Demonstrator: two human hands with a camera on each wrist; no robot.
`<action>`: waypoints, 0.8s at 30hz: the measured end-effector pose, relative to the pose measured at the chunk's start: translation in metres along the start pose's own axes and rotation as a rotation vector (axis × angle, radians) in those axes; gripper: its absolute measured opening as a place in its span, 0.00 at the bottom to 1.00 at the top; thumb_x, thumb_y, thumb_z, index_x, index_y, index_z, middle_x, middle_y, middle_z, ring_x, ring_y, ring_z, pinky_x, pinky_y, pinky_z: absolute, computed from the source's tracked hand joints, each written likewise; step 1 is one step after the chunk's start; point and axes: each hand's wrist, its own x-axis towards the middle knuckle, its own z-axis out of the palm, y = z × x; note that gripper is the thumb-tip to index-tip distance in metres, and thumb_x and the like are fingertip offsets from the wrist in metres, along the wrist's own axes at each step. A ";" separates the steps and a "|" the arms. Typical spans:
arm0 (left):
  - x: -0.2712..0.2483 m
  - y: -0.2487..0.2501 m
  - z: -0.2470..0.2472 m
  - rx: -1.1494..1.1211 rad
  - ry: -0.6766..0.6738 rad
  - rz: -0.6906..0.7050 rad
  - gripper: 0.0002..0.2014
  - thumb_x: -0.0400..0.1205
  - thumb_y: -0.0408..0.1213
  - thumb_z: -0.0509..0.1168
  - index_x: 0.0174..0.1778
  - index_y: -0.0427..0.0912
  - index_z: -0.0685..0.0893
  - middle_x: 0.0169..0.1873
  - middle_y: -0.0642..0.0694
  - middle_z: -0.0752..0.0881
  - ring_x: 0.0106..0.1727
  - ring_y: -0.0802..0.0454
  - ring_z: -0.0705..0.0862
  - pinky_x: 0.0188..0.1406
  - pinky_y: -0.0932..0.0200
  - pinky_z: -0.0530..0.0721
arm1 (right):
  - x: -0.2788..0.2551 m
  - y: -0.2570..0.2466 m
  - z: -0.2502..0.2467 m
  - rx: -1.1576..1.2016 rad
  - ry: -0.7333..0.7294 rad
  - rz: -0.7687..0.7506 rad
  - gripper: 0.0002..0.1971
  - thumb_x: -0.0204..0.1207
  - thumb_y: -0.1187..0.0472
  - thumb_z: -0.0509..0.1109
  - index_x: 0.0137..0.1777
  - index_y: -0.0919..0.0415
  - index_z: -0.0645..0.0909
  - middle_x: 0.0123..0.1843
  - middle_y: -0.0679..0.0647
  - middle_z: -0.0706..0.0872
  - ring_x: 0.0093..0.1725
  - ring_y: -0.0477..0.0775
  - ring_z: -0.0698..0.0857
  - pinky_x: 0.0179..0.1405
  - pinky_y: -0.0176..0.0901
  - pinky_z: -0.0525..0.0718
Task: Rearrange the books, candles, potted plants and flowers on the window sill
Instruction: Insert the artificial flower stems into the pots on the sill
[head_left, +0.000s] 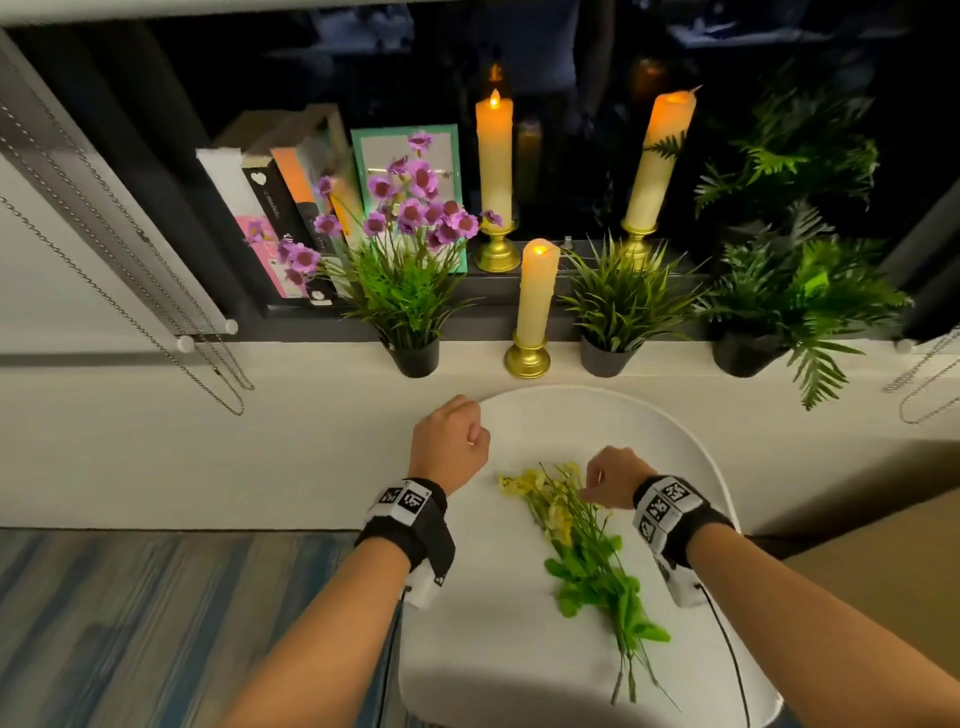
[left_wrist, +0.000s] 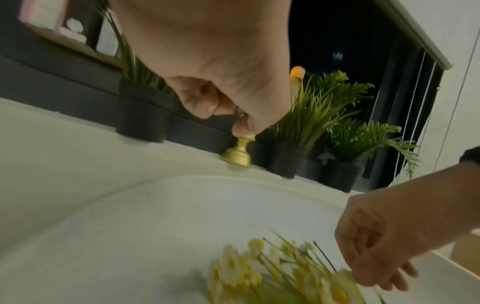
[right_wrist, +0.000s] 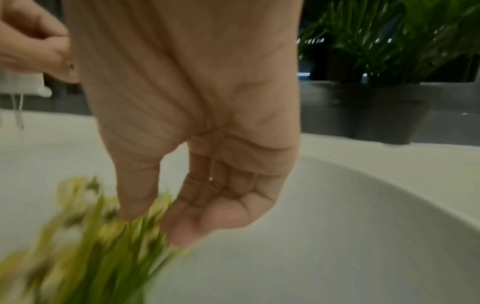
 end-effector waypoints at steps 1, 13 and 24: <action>-0.002 0.003 0.008 0.002 -0.065 -0.022 0.12 0.71 0.30 0.65 0.26 0.44 0.69 0.30 0.49 0.75 0.28 0.45 0.74 0.26 0.57 0.69 | -0.001 0.007 0.011 -0.041 -0.037 0.058 0.15 0.71 0.46 0.74 0.45 0.58 0.83 0.45 0.55 0.86 0.47 0.58 0.86 0.45 0.44 0.83; -0.030 0.031 0.088 0.090 -0.974 -0.222 0.13 0.81 0.36 0.61 0.31 0.36 0.75 0.36 0.31 0.81 0.44 0.35 0.81 0.43 0.48 0.78 | -0.009 0.030 0.060 0.041 -0.180 0.016 0.37 0.70 0.47 0.76 0.76 0.57 0.66 0.70 0.58 0.78 0.68 0.62 0.79 0.66 0.50 0.78; -0.011 0.045 0.086 -0.210 -0.759 -0.476 0.53 0.72 0.57 0.73 0.83 0.46 0.44 0.65 0.42 0.82 0.67 0.47 0.80 0.66 0.58 0.75 | -0.004 0.045 -0.003 0.661 0.103 -0.242 0.21 0.78 0.71 0.62 0.64 0.47 0.66 0.42 0.52 0.88 0.47 0.61 0.87 0.49 0.58 0.88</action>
